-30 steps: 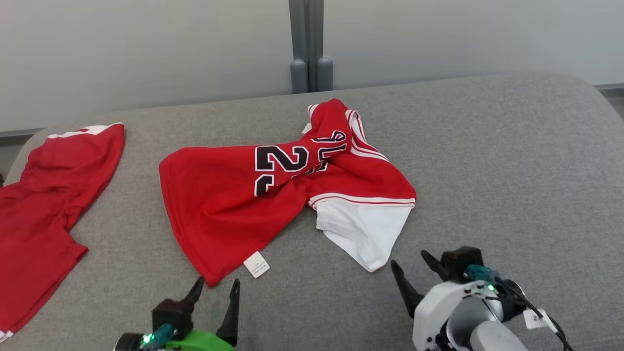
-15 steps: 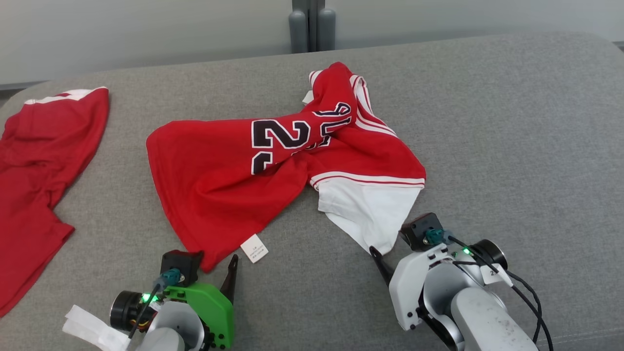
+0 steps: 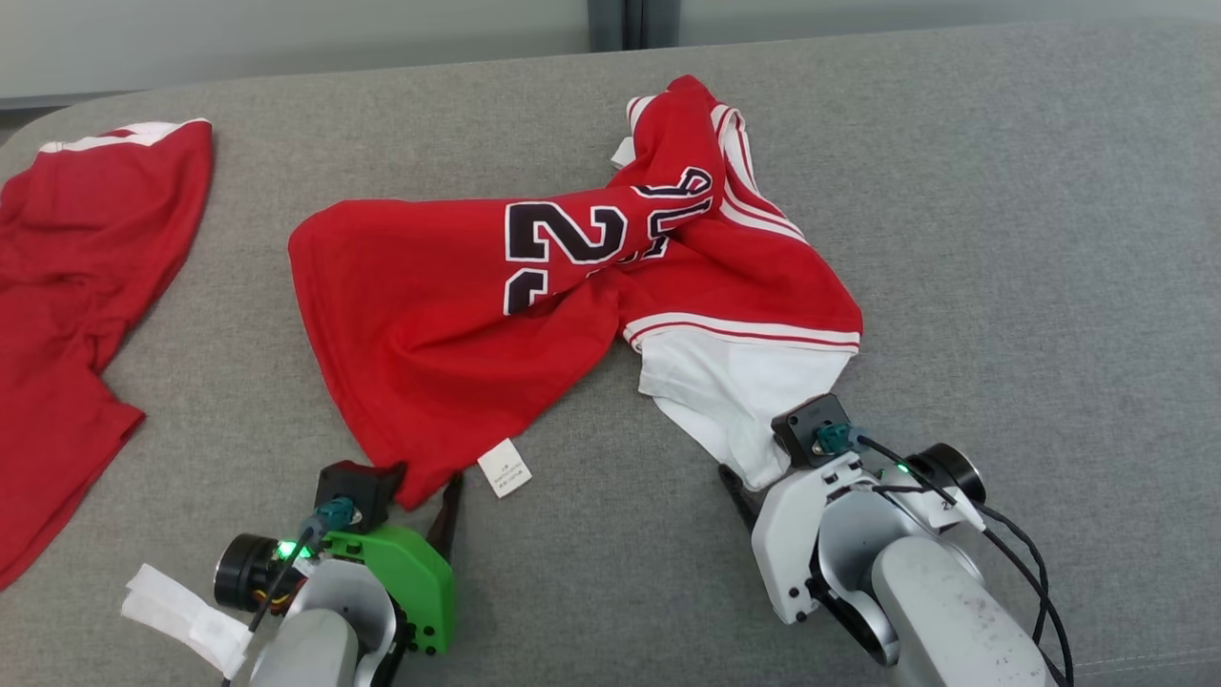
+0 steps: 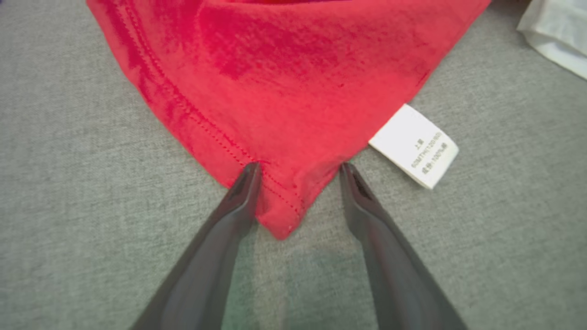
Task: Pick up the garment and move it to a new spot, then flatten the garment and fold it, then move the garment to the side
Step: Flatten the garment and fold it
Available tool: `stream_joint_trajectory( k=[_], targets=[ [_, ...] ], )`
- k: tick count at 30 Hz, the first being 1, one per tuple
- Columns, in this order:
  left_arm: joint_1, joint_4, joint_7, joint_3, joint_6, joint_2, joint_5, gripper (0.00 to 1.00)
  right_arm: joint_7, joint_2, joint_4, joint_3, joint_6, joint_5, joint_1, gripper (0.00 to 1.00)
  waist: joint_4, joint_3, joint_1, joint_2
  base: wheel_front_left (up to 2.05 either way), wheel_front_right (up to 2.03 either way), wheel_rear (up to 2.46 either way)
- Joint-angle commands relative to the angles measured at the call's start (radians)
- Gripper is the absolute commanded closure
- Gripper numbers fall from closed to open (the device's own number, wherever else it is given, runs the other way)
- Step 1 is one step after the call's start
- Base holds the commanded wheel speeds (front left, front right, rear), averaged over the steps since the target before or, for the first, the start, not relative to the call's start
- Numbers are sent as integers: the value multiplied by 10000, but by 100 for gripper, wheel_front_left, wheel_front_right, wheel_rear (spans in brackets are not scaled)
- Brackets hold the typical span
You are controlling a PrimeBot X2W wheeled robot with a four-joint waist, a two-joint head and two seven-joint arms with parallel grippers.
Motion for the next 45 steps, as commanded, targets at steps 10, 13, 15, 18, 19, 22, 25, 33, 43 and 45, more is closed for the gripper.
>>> stream_joint_trajectory(
  k=[10, 13, 15, 18, 19, 22, 25, 33, 43, 45],
  targets=[
    [-234, 431, -456, 45, -55, 315, -684, 100, -458, -40, -147, -710, -10, 1054, -82, 100, -152, -220, 0, 0, 0, 0, 0],
    [150, -461, -476, 262, -61, 396, -1364, 100, -657, -37, -1115, -1410, -10, 1999, 264, 100, -293, -655, 0, 0, 0, 0, 0],
    [505, -1424, -243, 268, -67, 509, -1904, 100, -625, -48, -1973, -2088, -10, 2436, 510, 100, -391, -937, 0, 0, 0, 0, 0],
    [1194, -3326, 392, 297, -69, 906, -2713, 100, -419, -34, -3441, -3243, -7, 2855, 893, 100, -546, -1327, 0, 0, 0, 0, 0],
    [1493, -4203, 728, 316, -71, 1057, -3072, 100, -232, -20, -4109, -3622, -4, 2996, 1016, 100, -610, -1447, 0, 0, 0, 0, 0],
    [2132, -6558, 1700, 402, -71, 1506, -3786, 100, 496, -30, -5888, -4399, -6, 3331, 1180, 100, -768, -1624, 0, 0, 0, 0, 0],
    [2552, -8937, 2718, 538, -37, 1974, -4376, 100, 1329, -96, -7662, -5082, -6, 3589, 1057, 100, -940, -1743, 0, 0, 0, 0, 0],
    [1753, -12785, 5130, 1018, 314, 2935, -6068, 100, 3294, -1154, -9879, -6757, -6, 4148, -563, 100, -1310, -1615, 0, 0, 0, 0, 0],
    [-1669, -12308, 7360, 1364, 759, 3823, -7512, 100, 4446, -2033, -9022, -6196, -6, 3905, -3689, 100, -1407, 410, 0, 0, 0, 0, 0],
    [-2815, -11579, 7701, 1263, 768, 3912, -7471, 100, 4388, -2007, -8513, -5858, -6, 3664, -4481, 100, -1280, 1232, 0, 0, 0, 0, 0]
  ],
)
